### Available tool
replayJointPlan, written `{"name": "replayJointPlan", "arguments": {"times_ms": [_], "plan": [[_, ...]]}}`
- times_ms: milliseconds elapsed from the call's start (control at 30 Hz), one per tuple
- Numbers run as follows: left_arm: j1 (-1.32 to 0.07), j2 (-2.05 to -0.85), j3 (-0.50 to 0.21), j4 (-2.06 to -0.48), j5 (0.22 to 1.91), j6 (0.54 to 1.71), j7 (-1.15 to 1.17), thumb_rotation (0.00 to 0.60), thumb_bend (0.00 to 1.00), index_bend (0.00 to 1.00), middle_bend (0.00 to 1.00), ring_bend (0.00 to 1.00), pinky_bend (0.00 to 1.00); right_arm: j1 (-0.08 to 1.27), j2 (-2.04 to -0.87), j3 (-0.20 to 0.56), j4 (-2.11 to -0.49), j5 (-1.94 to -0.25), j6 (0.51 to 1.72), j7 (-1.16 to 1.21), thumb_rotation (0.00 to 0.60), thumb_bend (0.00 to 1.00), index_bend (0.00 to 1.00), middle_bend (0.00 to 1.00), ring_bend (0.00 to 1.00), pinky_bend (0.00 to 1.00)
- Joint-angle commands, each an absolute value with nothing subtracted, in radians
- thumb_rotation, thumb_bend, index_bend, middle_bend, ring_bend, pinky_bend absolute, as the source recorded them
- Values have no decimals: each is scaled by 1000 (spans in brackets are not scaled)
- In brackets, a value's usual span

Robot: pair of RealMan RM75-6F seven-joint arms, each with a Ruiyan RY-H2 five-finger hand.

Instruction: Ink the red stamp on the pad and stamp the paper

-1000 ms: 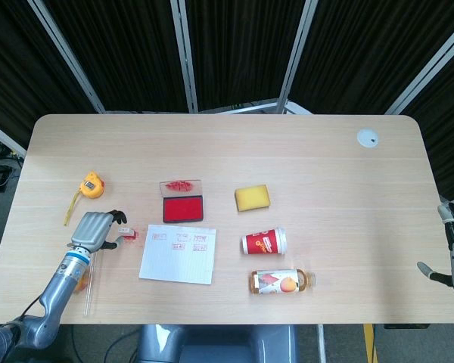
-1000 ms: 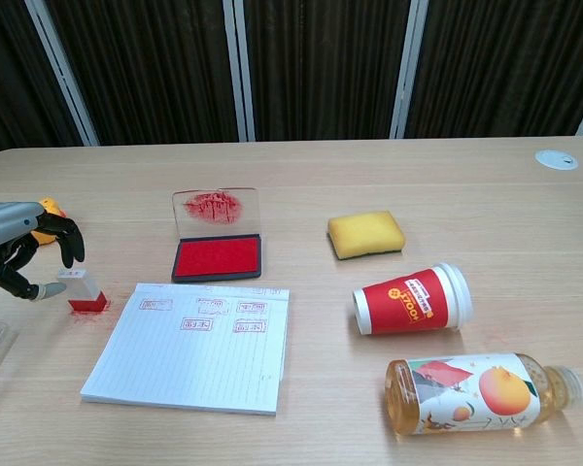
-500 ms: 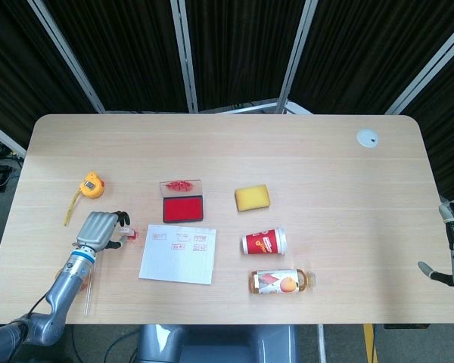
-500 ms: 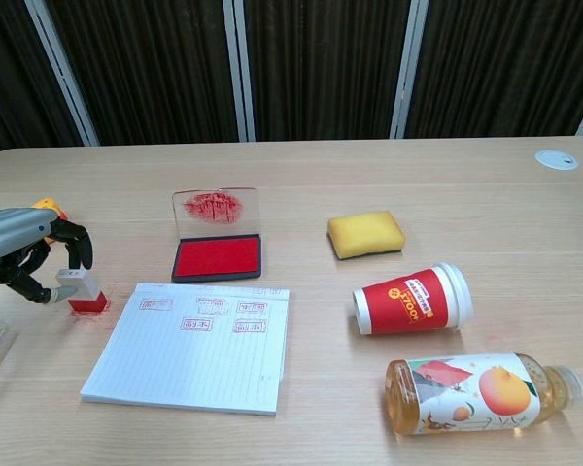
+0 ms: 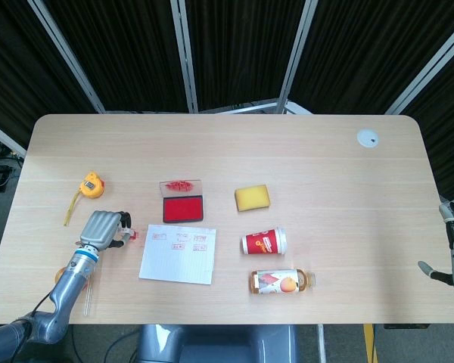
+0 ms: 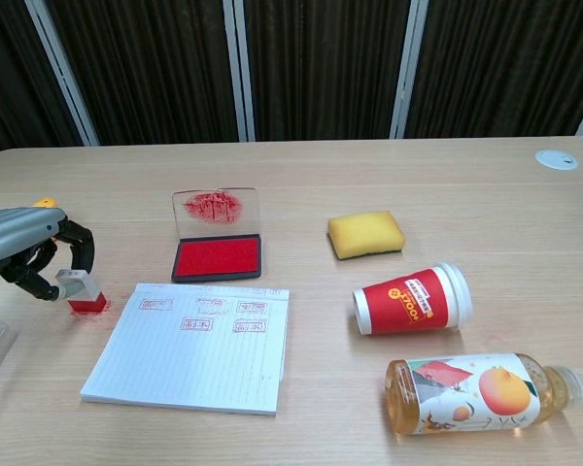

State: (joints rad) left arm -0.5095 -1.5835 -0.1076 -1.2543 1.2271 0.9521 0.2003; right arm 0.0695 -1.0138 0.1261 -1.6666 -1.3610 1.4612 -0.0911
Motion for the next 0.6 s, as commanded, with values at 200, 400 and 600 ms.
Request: {"name": "replayJointPlan", "arguments": {"times_ms": [200,400,600], "plan": [[-513,-1583,-108,-1253,1211,945,206,600,348,510,509,755,840,71,-1016,127,-1666,-1357,1457,-94,600,0,0,0,0,0],[-516,-1573,-111,-1260,1213,946,196,600,364,513,510,755,840,72,-1018,127,-1665,-1354,1456,-97,600,0,0,0,0,0],[-532,-1524,-140,-1329,1238,968,163,600,365,512,510,755,840,72,-1015,127,-1672,-1350,1451,-84,600,0,0,0,0,0]]}}
